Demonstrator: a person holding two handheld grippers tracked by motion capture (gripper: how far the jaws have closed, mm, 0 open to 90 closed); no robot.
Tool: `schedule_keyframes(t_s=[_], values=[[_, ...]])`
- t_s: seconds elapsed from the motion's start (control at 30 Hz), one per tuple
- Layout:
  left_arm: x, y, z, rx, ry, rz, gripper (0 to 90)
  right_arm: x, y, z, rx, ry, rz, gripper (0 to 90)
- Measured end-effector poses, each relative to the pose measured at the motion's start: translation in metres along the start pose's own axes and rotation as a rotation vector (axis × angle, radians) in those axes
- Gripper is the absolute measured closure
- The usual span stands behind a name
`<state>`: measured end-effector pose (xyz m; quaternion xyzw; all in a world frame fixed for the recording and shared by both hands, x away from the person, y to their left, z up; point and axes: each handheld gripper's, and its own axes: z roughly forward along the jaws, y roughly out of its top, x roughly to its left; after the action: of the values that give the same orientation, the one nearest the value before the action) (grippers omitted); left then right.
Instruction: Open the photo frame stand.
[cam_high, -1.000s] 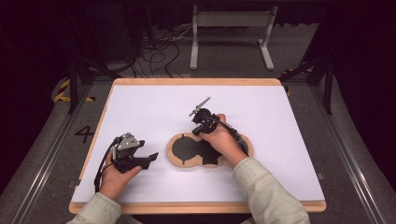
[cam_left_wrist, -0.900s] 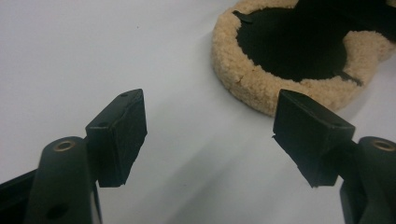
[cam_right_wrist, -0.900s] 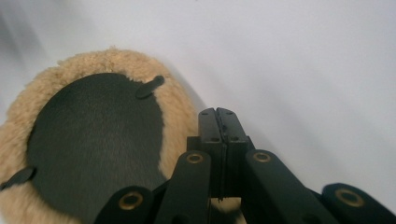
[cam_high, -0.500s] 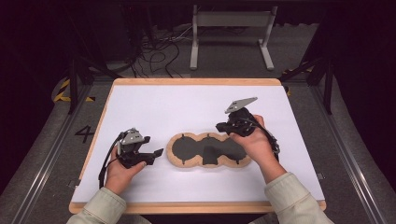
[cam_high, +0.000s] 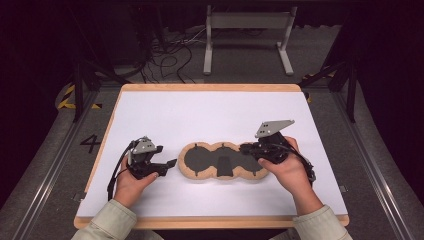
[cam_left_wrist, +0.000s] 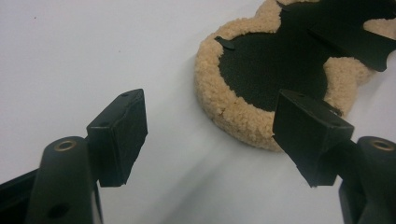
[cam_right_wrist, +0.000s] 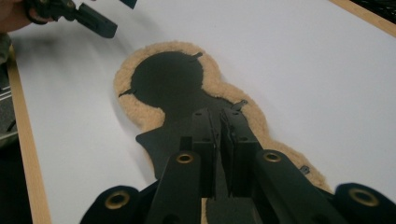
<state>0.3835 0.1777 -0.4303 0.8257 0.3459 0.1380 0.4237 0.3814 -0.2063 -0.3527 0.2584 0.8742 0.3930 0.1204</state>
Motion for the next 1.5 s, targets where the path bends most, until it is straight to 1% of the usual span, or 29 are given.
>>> schedule_keyframes(t_s=[0.03, 0.13, 0.2, 0.27, 0.53, 0.7, 0.8, 1.23, 1.33, 1.5], values=[[0.0, 0.0, 0.0, 0.001, 0.004, 0.006, 27.0, 0.002, -0.002, -0.001, -0.002, 0.001, -0.005, 83.9], [0.001, 0.0, 0.0, 0.0, -0.002, 0.002, 27.0, 0.005, -0.006, -0.004, -0.015, 0.008, -0.007, 83.4], [0.0, 0.001, 0.001, 0.0, -0.004, -0.007, 27.0, 0.008, -0.009, -0.005, -0.002, 0.016, -0.02, 81.9], [0.001, 0.001, 0.001, 0.002, -0.005, -0.001, 27.1, 0.008, -0.012, -0.008, -0.008, 0.02, -0.017, 81.8], [0.001, 0.002, 0.002, 0.003, -0.018, -0.005, 27.3, 0.018, -0.019, -0.014, -0.002, 0.034, -0.031, 80.9], [0.001, 0.002, 0.002, 0.004, -0.018, -0.002, 27.4, 0.023, -0.026, -0.008, 0.026, 0.05, -0.038, 80.5], [0.001, 0.002, 0.002, 0.002, -0.021, -0.009, 27.5, 0.024, -0.031, -0.004, 0.042, 0.055, -0.036, 80.5], [0.0, 0.002, 0.003, 0.005, -0.019, -0.007, 27.5, 0.031, -0.047, 0.017, 0.109, 0.09, -0.032, 80.9], [0.0, 0.002, 0.003, 0.006, -0.02, -0.007, 27.5, 0.033, -0.05, 0.026, 0.14, 0.105, -0.033, 81.7], [0.0, 0.001, 0.003, 0.009, -0.021, -0.007, 27.5, 0.033, -0.054, 0.036, 0.169, 0.11, -0.026, 86.1]])
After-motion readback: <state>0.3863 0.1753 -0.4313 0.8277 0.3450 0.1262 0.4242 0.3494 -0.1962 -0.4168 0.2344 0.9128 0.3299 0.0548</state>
